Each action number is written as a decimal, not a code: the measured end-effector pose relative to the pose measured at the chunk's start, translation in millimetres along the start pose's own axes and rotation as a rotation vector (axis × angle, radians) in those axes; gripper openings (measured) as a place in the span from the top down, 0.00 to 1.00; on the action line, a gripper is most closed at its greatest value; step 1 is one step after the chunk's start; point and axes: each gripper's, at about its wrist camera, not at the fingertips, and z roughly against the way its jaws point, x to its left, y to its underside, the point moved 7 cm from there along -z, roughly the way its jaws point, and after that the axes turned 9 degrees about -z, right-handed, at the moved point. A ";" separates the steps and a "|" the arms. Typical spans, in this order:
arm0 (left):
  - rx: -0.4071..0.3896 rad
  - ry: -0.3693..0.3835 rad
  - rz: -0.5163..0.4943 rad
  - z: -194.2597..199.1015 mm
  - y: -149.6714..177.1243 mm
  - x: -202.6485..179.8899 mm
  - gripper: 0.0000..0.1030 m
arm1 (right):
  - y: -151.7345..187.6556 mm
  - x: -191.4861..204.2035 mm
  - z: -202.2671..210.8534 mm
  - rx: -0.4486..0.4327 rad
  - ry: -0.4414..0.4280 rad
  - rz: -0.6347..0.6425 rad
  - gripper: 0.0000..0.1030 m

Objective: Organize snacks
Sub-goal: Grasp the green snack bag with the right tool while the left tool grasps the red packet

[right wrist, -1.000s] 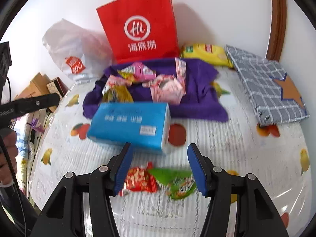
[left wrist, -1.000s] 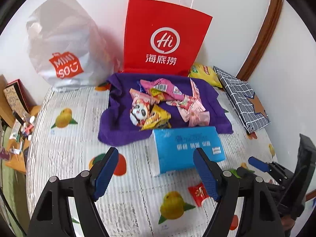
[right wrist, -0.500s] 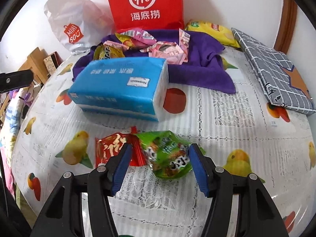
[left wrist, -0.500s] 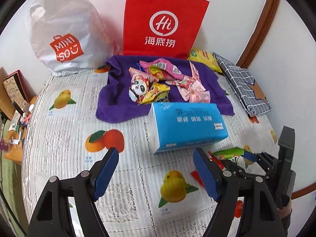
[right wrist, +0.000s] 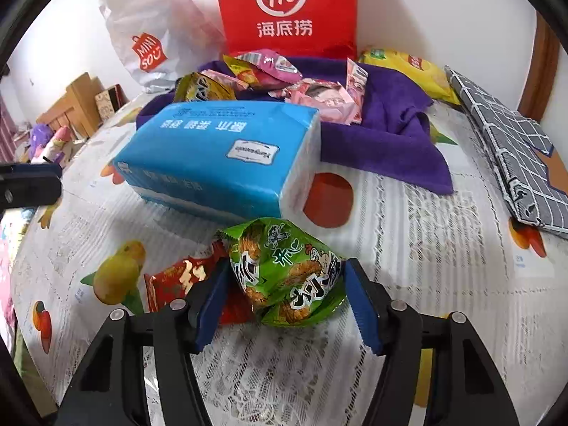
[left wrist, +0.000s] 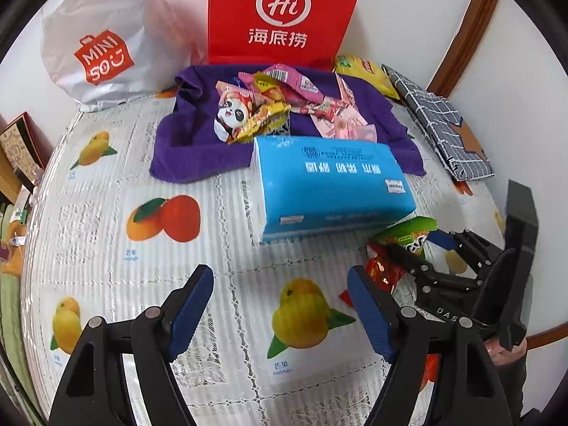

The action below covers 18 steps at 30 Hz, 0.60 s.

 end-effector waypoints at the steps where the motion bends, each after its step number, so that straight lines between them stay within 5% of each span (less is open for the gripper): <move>1: 0.002 -0.001 -0.001 -1.2 0.8 -1.1 0.26 | -0.4 0.2 0.8 -0.006 -0.007 0.001 0.43; 9: 0.020 0.056 -0.058 -25.3 2.9 -34.6 0.26 | 2.9 -18.5 23.4 -0.043 -0.021 -0.052 0.44; 18: 0.077 0.102 -0.251 -67.6 5.9 -98.8 0.26 | 20.5 -73.5 67.4 -0.088 0.059 -0.157 0.44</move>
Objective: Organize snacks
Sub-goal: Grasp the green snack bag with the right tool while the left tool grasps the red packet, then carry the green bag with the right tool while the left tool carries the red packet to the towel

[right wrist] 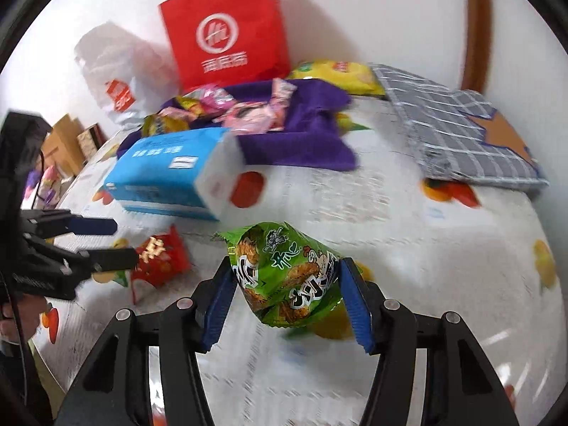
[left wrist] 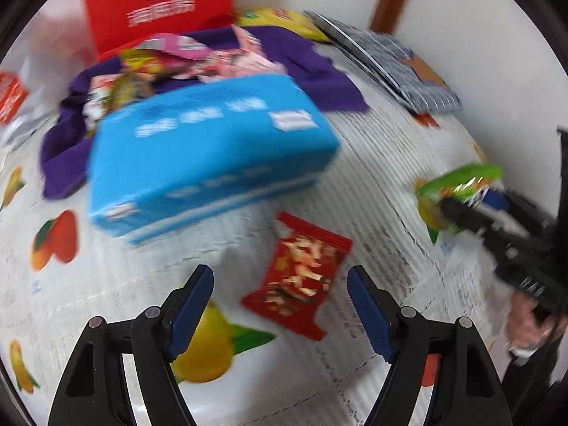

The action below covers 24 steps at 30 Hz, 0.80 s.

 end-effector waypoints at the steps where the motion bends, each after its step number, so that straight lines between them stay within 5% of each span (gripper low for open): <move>1: 0.008 -0.001 -0.007 -3.6 0.6 -3.5 0.26 | 1.5 -7.3 4.5 -0.005 0.011 -0.014 0.44; 6: -0.004 -0.072 -0.062 -15.2 3.7 -20.2 0.33 | 8.7 -30.3 15.5 -0.016 0.042 -0.058 0.44; 11: -0.041 -0.077 -0.076 -11.6 6.2 -27.5 0.59 | 15.2 -39.4 17.0 -0.014 0.043 -0.099 0.44; 24: -0.025 -0.065 0.019 11.9 36.5 1.5 0.63 | 23.1 -6.6 2.1 0.014 0.005 -0.082 0.44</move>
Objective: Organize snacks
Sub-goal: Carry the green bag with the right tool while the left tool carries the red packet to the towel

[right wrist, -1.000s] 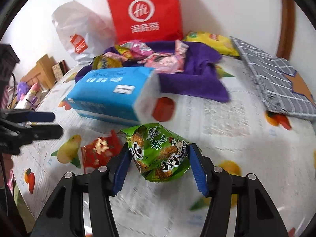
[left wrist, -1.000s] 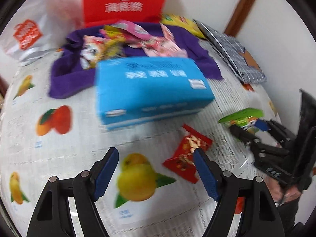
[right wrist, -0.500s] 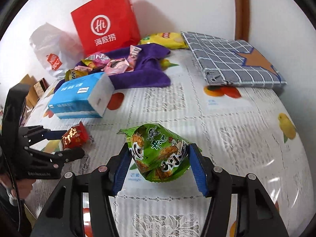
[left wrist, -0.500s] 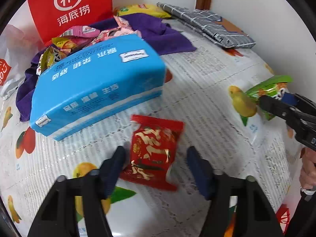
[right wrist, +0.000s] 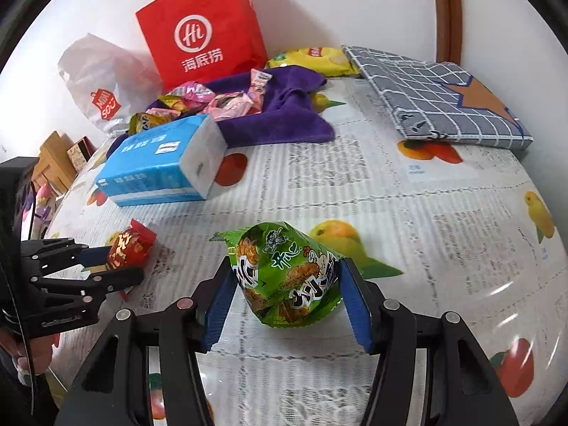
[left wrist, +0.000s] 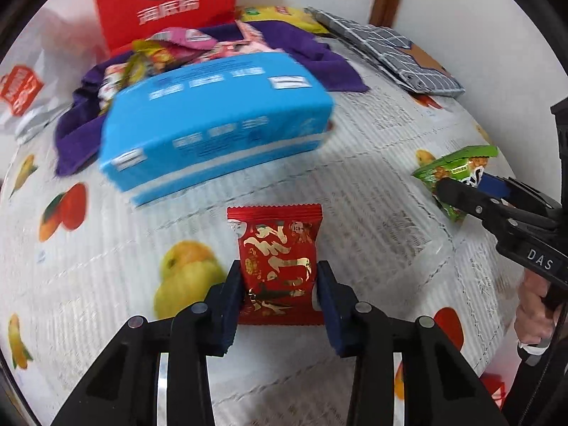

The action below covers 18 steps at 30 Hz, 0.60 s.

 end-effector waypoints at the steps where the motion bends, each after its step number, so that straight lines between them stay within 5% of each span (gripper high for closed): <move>1: -0.006 -0.011 0.013 4.5 1.6 5.2 0.63 | -0.5 3.6 0.2 0.002 -0.005 0.005 0.44; 18: -0.129 -0.069 0.159 88.7 -44.2 80.0 0.63 | -71.1 84.4 37.9 -0.090 -0.085 0.111 0.44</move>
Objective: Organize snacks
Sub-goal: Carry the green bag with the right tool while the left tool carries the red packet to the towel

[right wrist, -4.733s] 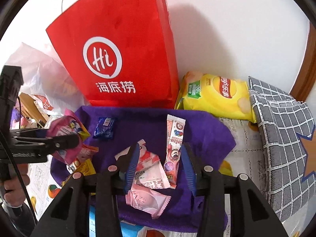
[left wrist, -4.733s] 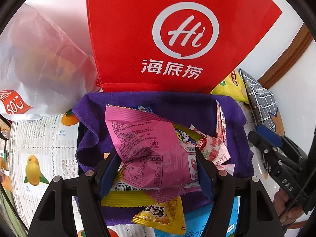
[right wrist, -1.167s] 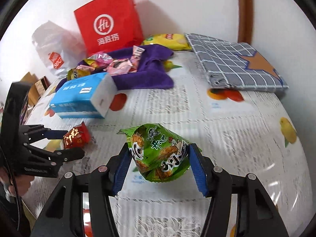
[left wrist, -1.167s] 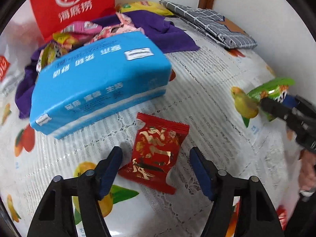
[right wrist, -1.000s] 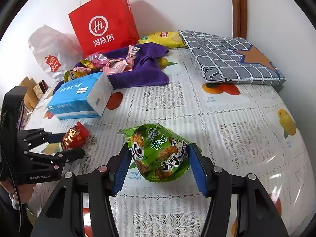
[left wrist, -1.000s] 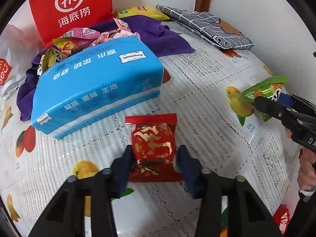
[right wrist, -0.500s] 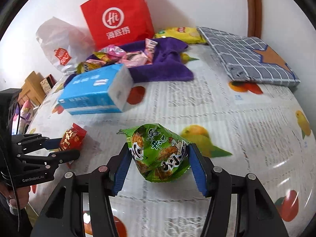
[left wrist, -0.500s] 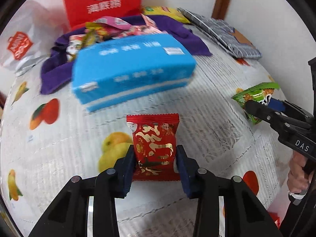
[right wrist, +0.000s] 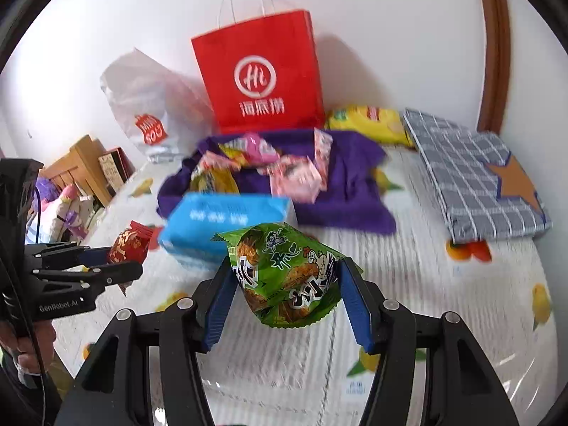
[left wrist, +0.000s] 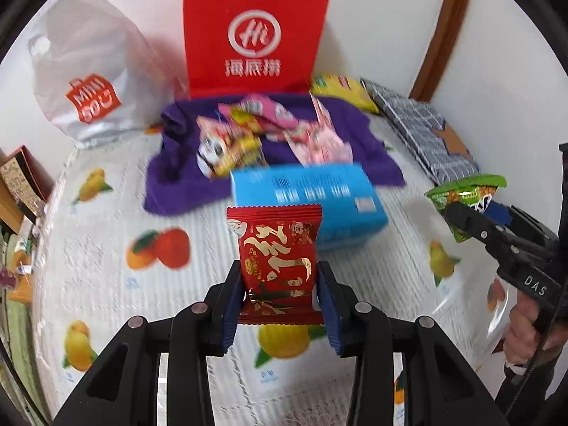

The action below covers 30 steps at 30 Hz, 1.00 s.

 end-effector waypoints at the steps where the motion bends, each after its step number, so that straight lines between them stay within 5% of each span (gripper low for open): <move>1: -0.006 -0.009 0.004 3.4 -7.9 4.6 0.63 | -6.4 2.4 0.2 -0.005 0.001 0.001 0.44; 13: -0.068 -0.035 0.033 5.6 -89.3 47.3 0.63 | -85.1 18.7 -27.1 -0.048 0.019 0.001 0.44; 30: -0.063 -0.039 0.034 -60.2 -175.0 89.0 0.63 | -171.0 5.5 -111.9 -0.067 0.056 -0.017 0.44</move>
